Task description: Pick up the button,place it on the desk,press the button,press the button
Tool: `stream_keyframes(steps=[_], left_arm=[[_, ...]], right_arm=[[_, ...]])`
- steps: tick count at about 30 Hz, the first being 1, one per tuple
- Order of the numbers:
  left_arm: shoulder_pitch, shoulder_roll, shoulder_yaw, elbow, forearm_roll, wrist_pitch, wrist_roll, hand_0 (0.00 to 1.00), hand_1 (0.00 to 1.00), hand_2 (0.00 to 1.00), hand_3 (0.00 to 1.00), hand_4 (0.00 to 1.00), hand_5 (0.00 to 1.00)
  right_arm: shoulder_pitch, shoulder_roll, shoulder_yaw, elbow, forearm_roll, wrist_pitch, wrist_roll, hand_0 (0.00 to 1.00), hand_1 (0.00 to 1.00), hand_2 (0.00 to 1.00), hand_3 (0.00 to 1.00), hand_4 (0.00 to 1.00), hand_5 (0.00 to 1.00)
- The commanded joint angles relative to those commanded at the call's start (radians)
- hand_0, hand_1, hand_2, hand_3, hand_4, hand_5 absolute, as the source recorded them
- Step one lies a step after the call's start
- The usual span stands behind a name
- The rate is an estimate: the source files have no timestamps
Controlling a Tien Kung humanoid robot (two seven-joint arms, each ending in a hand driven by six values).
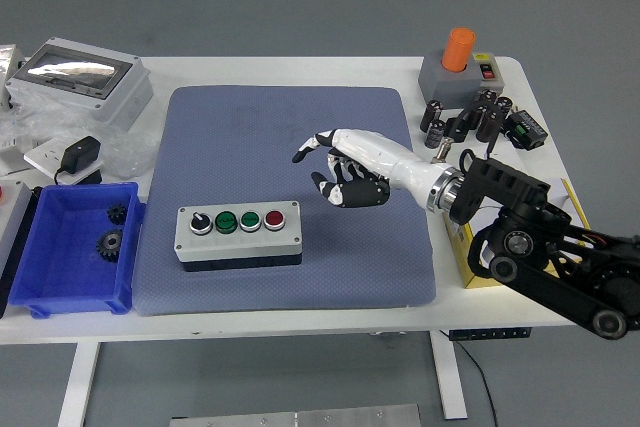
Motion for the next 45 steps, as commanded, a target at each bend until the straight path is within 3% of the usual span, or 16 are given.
stream_keyframes(steps=[1,2,7,8,13,14,19,20,31,32,43,44,45], left_arm=[[0.001,0.000,-0.002,0.000,0.003,-0.001,-0.001,0.769,0.761,0.720,0.803,0.938,0.649],[0.002,0.000,-0.003,0.001,0.005,-0.002,-0.002,0.769,0.760,0.719,0.802,0.937,0.652],[0.007,-0.001,-0.005,0.002,0.010,-0.003,-0.005,0.769,0.760,0.719,0.802,0.937,0.652],[0.006,-0.001,-0.006,0.002,0.011,-0.004,-0.006,0.769,0.760,0.719,0.802,0.937,0.651],[0.001,0.000,-0.010,0.005,0.013,-0.004,-0.013,0.769,0.760,0.719,0.802,0.937,0.651],[-0.001,0.000,-0.011,0.006,0.015,-0.004,-0.014,0.769,0.760,0.721,0.802,0.934,0.647],[-0.016,-0.001,-0.027,0.015,0.048,-0.005,-0.019,0.769,0.760,0.721,0.802,0.934,0.647],[-0.019,0.000,-0.029,0.016,0.053,-0.005,-0.019,0.769,0.760,0.721,0.802,0.934,0.648],[-0.036,0.024,-0.058,0.019,0.112,-0.017,-0.016,0.768,0.760,0.723,0.803,0.933,0.648],[-0.034,0.025,-0.058,0.018,0.113,-0.018,-0.015,0.768,0.760,0.723,0.806,0.934,0.646],[-0.006,0.029,-0.048,0.012,0.093,-0.023,-0.003,0.767,0.759,0.723,0.806,0.935,0.645],[-0.004,0.029,-0.045,0.011,0.089,-0.024,0.000,0.766,0.759,0.723,0.807,0.937,0.643],[-0.003,0.028,-0.044,0.010,0.086,-0.025,0.003,0.766,0.759,0.723,0.807,0.937,0.643]], right_arm=[[-0.022,-0.002,0.023,0.004,0.009,-0.017,0.018,0.002,0.062,0.168,0.717,0.627,0.404],[-0.050,-0.006,0.053,0.009,0.023,-0.036,0.043,0.092,0.171,0.247,0.778,0.876,0.603],[-0.162,-0.030,0.178,0.027,0.076,-0.092,0.137,0.092,0.171,0.247,0.778,0.876,0.603],[-0.184,-0.036,0.203,0.029,0.086,-0.103,0.155,0.138,0.219,0.361,0.775,0.890,0.636],[-0.290,-0.046,0.326,0.025,0.157,-0.161,0.241,0.138,0.219,0.361,0.775,0.890,0.636],[-0.309,-0.044,0.351,0.020,0.178,-0.171,0.262,0.313,0.482,0.612,0.794,0.908,0.771],[-0.355,-0.031,0.463,-0.002,0.280,-0.193,0.359,0.313,0.482,0.612,0.794,0.908,0.771],[-0.361,-0.027,0.479,-0.004,0.295,-0.193,0.371,0.621,0.677,0.710,0.795,0.943,0.972],[-0.454,0.029,0.661,-0.028,0.419,-0.202,0.430,0.656,0.681,0.712,0.758,0.954,0.998],[-0.462,0.032,0.672,-0.028,0.421,-0.203,0.431,0.662,0.684,0.715,0.757,0.902,0.998],[-0.510,0.049,0.723,-0.034,0.413,-0.209,0.425,0.670,0.685,0.714,0.765,0.862,0.998],[-0.512,0.051,0.723,-0.035,0.412,-0.210,0.424,0.666,0.684,0.715,0.762,0.720,0.998],[-0.513,0.053,0.723,-0.036,0.411,-0.211,0.423,0.666,0.684,0.715,0.762,0.720,0.998]])
